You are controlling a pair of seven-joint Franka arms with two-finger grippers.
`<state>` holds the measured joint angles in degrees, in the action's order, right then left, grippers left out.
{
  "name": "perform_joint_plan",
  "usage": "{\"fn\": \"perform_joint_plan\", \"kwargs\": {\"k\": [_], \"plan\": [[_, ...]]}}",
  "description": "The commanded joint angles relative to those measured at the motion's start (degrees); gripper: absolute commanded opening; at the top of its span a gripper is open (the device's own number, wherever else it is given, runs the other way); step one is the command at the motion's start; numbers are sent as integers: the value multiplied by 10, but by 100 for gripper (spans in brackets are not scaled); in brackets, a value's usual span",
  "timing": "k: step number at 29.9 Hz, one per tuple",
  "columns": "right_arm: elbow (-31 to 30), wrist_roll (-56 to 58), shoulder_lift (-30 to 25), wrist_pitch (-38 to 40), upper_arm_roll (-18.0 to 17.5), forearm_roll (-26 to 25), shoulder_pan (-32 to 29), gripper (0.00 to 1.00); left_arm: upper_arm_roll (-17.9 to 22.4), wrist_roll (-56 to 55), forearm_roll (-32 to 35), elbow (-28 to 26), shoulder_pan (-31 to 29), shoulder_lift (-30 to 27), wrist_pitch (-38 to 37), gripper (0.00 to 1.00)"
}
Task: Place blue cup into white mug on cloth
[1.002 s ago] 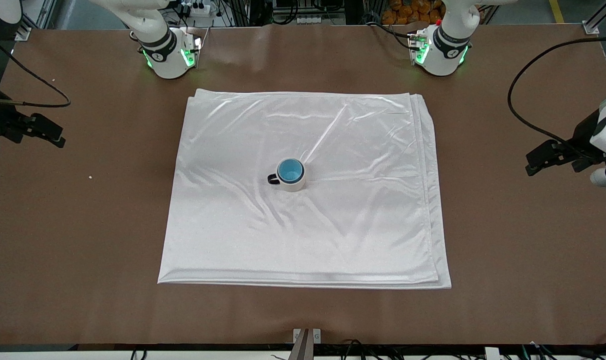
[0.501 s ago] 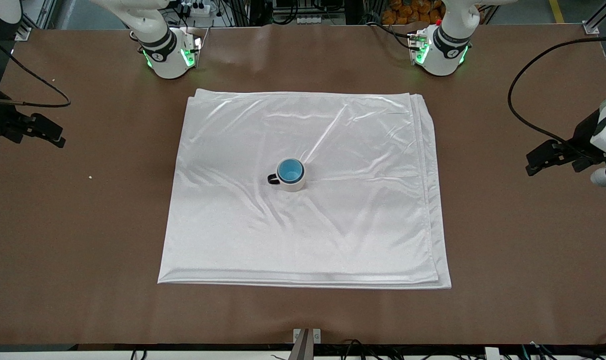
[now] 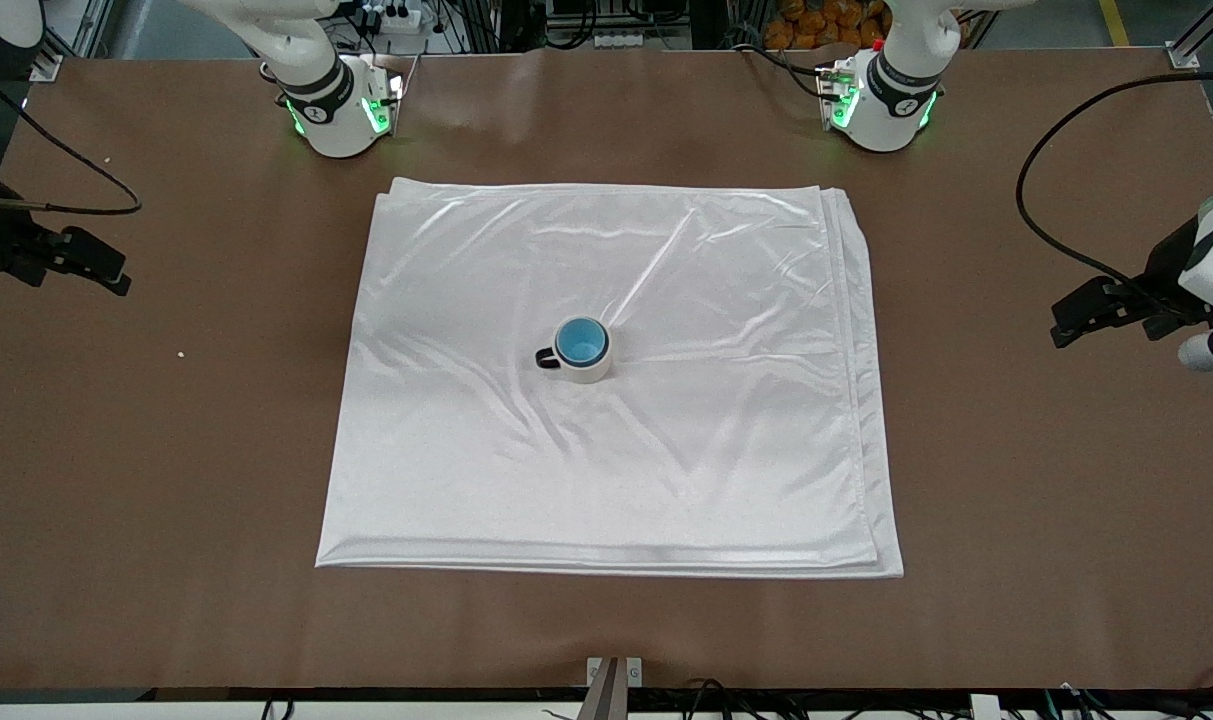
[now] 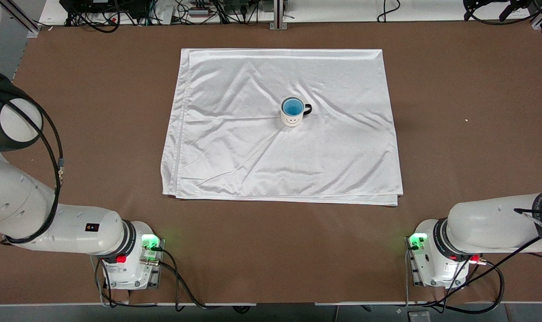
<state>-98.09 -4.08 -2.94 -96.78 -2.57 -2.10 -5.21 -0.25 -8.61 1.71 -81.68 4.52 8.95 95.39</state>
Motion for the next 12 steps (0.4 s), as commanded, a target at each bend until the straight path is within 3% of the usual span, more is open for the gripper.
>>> {"fn": "perform_joint_plan", "kwargs": {"k": [1,12], "plan": [[-3,0,-8,3,2,12,-1,100,8,8,-11,-11,7,-13,-6,100],[-3,1,-8,3,2,14,-2,100,5,10,-11,-16,7,-7,-9,100]]}}
